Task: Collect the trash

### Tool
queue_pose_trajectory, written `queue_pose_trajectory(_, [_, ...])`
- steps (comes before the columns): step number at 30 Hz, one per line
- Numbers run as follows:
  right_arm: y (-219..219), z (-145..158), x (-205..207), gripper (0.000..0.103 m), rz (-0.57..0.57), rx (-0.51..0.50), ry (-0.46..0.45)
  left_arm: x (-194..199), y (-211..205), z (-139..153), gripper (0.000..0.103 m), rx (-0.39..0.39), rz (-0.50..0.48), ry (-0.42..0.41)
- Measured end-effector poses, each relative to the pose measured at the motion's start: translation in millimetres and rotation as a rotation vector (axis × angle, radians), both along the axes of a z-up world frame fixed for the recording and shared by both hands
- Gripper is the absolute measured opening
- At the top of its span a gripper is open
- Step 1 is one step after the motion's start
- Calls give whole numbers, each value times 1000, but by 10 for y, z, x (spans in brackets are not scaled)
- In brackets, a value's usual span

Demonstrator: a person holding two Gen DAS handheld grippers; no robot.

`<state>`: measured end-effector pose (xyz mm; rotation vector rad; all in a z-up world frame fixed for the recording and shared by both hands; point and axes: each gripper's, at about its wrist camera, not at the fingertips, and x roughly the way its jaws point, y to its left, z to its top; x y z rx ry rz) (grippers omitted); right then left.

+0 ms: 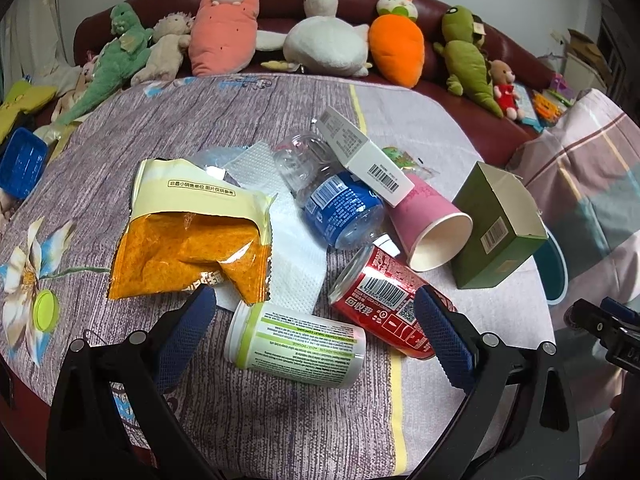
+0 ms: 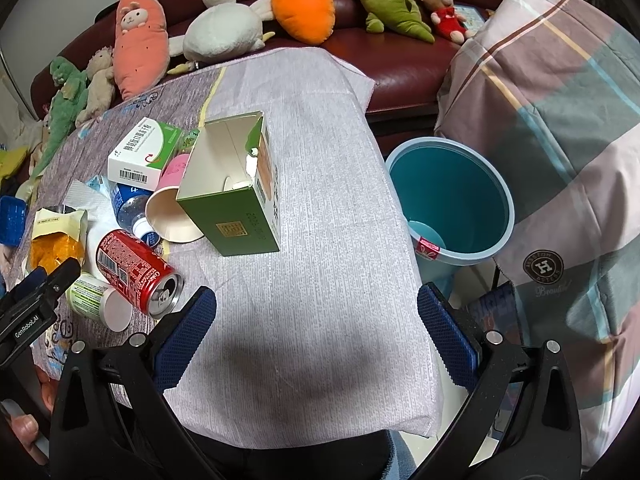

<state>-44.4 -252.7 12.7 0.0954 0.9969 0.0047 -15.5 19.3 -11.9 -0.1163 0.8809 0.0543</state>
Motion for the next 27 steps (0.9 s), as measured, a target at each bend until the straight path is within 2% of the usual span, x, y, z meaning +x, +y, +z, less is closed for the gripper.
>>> queue_pose_trajectory(27, [25, -48, 38, 97, 5, -3, 10, 23, 37, -80, 99, -5, -2, 15])
